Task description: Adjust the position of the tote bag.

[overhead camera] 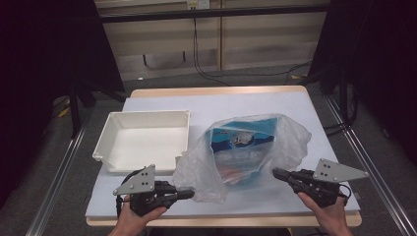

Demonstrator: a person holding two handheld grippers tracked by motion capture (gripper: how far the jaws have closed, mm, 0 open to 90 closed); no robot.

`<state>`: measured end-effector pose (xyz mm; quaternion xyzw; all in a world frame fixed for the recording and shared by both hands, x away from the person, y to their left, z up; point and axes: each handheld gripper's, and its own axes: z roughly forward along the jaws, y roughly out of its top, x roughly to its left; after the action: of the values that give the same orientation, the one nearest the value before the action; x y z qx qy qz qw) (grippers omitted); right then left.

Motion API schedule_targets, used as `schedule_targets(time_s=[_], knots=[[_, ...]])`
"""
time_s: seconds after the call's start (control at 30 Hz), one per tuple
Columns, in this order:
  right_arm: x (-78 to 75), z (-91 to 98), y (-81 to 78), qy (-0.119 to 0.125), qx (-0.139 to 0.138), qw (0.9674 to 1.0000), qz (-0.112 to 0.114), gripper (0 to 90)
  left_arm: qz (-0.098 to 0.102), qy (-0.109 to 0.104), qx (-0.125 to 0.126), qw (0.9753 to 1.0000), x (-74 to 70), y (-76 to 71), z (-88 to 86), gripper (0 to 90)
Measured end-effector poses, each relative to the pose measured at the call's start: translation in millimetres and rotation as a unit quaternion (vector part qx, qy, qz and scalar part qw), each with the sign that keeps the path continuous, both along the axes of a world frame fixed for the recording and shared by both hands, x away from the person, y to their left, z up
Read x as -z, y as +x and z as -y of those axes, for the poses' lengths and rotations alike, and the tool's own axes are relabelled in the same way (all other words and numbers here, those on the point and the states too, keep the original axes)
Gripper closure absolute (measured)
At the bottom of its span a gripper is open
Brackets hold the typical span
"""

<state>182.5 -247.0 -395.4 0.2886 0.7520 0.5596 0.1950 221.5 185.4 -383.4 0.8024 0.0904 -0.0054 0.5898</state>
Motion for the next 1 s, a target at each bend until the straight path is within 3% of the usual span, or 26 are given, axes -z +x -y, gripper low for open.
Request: schedule_targets(time_s=[0.07, 0.1, 0.43, 0.6, 0.73, 1.0], knots=[[-4.7, 1.9, -1.6, 0.003, 0.001, 1.0000, 0.005, 90.0, 0.004, 0.003, -0.013, 0.9999, -2.9, 1.0, -2.7, 90.0], [-4.7, 1.9, -1.6, 0.003, 0.001, 1.0000, 0.005, 90.0, 0.003, -0.008, -0.009, 0.9999, -4.2, 1.9, -3.9, 90.0], [-19.8, 2.8, -2.0, 0.003, -0.013, 0.9998, 0.017, 90.0, 0.017, -0.013, -0.016, 0.9996, -20.4, 8.3, -7.6, 90.0], [-26.7, 4.4, -1.2, 0.002, -0.015, 0.9996, 0.024, 90.0, 0.022, -0.026, -0.023, 0.9992, -28.7, 10.6, -13.9, 90.0], [-37.8, 7.4, 1.5, 0.010, -0.014, 0.9993, 0.033, 90.0, 0.030, -0.026, -0.039, 0.9985, -34.9, 12.6, -16.8, 90.0], [-66.2, 11.3, 6.8, 0.023, -0.014, 0.9975, 0.066, 90.0, 0.038, -0.038, -0.038, 0.9978, -43.4, 18.5, -18.1, 90.0]])
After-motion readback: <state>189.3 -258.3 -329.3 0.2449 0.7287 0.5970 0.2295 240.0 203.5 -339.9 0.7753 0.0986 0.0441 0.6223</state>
